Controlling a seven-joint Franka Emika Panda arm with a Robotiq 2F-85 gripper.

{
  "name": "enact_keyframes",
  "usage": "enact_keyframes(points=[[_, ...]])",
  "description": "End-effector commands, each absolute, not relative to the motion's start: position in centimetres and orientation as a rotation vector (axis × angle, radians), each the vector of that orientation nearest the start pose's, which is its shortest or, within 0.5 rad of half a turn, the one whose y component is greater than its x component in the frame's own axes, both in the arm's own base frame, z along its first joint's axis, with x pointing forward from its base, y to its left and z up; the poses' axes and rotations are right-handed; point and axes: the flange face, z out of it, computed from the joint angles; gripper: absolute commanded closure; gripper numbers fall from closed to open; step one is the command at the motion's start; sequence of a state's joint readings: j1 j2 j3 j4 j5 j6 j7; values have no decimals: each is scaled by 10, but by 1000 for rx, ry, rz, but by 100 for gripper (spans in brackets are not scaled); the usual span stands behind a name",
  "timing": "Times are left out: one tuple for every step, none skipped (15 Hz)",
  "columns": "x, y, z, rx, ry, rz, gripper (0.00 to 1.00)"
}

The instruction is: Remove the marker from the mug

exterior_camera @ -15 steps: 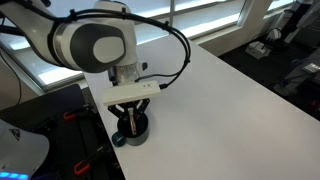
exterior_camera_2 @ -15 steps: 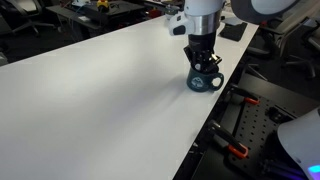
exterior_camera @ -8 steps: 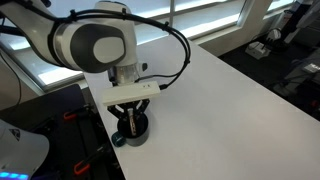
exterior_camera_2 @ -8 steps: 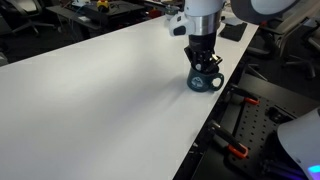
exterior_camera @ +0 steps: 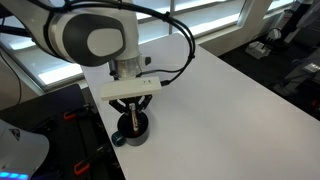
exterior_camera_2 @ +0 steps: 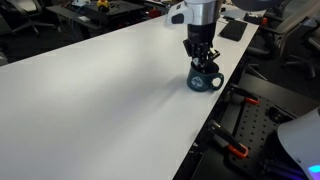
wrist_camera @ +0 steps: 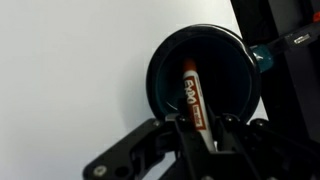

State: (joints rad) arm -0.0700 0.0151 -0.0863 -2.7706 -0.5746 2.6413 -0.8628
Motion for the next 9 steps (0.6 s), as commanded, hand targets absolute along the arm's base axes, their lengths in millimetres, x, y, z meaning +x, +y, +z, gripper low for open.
enact_keyframes(points=[[365, -37, 226, -2692, -1861, 351, 95], [366, -37, 233, -2699, -1848, 340, 95], [367, -36, 241, -2705, -1827, 315, 95], [369, -36, 249, -2720, -1793, 272, 95], [370, -35, 256, -2722, -1762, 232, 95], [371, -34, 263, -2727, -1711, 173, 95], [373, -33, 270, -2726, -1669, 124, 95], [377, -32, 275, -2734, -1618, 80, 95], [379, -30, 280, -2741, -1581, 49, 95]])
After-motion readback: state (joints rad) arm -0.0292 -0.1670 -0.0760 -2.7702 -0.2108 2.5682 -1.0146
